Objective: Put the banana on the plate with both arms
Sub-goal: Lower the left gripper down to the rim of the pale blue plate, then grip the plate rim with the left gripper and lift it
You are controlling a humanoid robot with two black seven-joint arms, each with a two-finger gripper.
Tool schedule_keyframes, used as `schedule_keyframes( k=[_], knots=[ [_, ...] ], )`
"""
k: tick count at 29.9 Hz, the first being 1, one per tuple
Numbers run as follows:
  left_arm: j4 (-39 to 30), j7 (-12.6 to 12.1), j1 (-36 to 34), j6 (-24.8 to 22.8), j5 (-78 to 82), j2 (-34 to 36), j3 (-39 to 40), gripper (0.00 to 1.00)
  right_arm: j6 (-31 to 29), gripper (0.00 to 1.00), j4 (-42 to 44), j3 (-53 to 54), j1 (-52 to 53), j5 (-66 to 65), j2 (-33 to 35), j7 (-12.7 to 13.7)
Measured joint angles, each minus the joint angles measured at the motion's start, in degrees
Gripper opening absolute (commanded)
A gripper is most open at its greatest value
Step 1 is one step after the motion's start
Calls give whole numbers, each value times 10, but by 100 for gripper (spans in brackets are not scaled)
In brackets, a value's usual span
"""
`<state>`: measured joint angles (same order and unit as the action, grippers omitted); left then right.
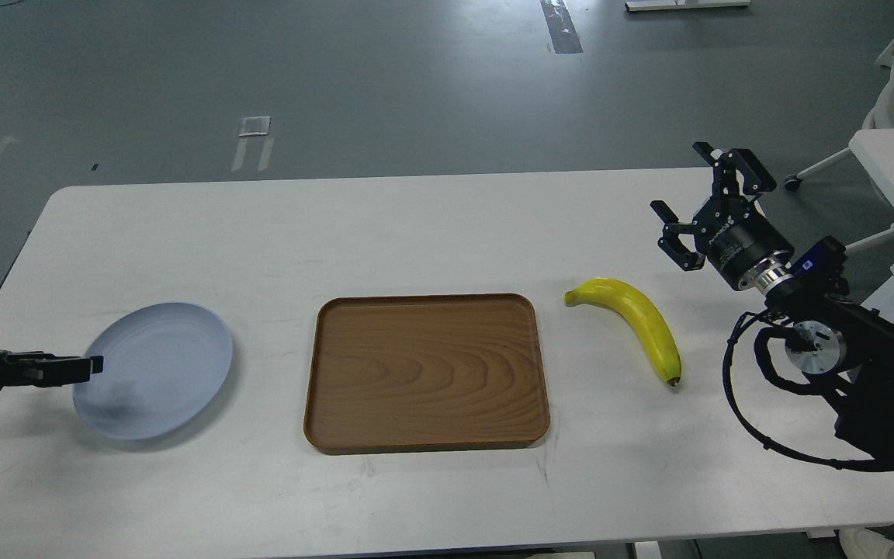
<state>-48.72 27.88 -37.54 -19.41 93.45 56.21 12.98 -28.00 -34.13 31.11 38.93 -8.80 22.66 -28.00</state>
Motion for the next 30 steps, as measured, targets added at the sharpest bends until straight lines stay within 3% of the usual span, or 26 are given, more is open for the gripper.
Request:
schedule_keyframes(
  k=[11, 14, 19, 22, 30],
  knots=[
    [36, 1, 2, 6, -15, -33, 0, 77, 0, 100, -1, 0, 1, 0, 2, 0],
    [41, 0, 7, 7, -17, -39, 1, 66, 0, 100, -1, 0, 1, 0, 3, 0],
    [47, 0, 13, 7, -25, -41, 1, 30, 0, 100, -1, 0, 1, 0, 4, 0],
    [47, -2, 14, 7, -29, -41, 1, 2, 0, 100, -1, 0, 1, 0, 4, 0],
    [48, -6, 14, 25, -30, -42, 0, 0, 0, 100, -1, 0, 2, 0, 5, 0]
  ],
)
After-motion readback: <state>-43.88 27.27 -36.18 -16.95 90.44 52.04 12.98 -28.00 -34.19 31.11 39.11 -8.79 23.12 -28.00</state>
